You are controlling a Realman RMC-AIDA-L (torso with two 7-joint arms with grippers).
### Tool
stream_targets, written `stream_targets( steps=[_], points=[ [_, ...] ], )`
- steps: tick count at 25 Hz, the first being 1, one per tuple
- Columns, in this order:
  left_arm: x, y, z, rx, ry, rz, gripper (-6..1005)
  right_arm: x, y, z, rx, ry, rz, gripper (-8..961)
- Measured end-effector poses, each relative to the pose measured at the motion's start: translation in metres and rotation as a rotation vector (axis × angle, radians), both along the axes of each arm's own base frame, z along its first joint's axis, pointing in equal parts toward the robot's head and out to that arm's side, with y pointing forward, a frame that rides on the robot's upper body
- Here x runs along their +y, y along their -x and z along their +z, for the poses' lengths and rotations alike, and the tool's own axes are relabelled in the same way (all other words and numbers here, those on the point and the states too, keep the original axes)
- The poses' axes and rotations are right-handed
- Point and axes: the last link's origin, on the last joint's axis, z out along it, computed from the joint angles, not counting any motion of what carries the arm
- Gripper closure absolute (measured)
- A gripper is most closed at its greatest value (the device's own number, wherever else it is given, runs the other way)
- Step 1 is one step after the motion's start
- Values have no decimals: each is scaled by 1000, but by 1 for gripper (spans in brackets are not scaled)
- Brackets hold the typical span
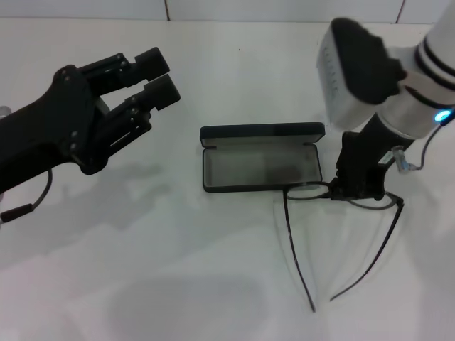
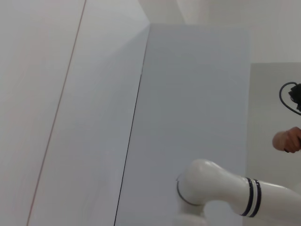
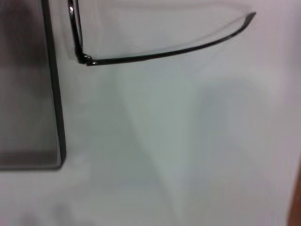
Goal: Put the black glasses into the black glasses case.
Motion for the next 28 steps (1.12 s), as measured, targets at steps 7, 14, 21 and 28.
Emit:
stream_targets(
  steps=[7, 14, 21, 28],
  points=[
    [-5, -3, 2, -17, 9, -37, 691, -25, 3, 32, 169, -7, -40, 868],
    [-7, -13, -1, -28, 44, -112, 697, -49, -15, 77, 517, -91, -125, 870],
    [-3, -36, -15, -31, 118, -236, 804, -69, -47, 107, 1004, -161, -107, 870],
    [18, -56, -34, -52, 190, -296, 872, -67, -59, 97, 1204, -138, -117, 871]
  ],
)
